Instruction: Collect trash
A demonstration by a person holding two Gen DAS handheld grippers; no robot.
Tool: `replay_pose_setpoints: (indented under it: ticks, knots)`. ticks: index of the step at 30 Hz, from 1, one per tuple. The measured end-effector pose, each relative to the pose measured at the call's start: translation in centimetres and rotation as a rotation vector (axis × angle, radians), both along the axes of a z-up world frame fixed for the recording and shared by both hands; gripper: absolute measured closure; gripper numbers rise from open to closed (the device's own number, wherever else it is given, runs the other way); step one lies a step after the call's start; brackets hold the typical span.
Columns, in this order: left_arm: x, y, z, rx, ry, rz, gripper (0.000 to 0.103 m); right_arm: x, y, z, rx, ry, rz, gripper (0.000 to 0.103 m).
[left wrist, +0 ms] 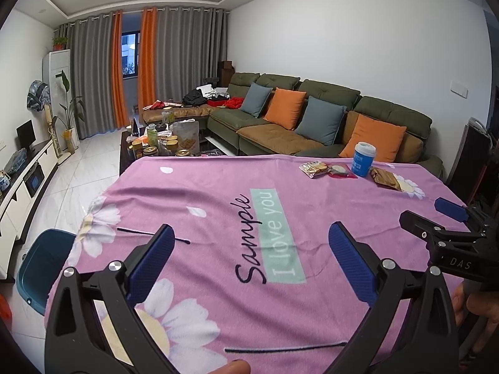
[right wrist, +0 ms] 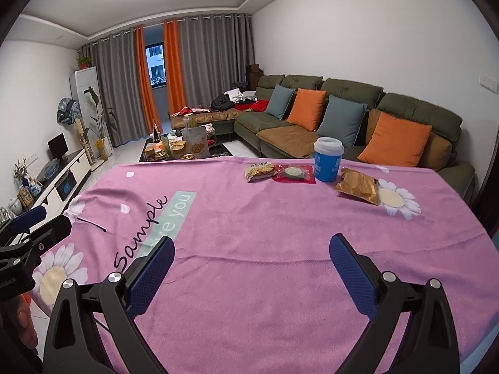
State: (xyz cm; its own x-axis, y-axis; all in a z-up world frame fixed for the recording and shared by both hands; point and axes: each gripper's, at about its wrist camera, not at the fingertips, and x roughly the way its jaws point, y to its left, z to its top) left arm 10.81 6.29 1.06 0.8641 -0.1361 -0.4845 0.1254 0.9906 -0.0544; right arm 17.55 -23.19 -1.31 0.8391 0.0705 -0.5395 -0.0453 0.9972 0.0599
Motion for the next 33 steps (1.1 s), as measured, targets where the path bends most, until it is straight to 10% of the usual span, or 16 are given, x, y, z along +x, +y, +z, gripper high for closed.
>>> replay_pose_setpoints:
  ticks: [33]
  knots:
    - [-11.5, 1.5, 1.9, -0.023, -0.165, 0.003, 0.006, -9.8, 3.8, 2.1, -0.064, -0.147, 0.027, 0.007]
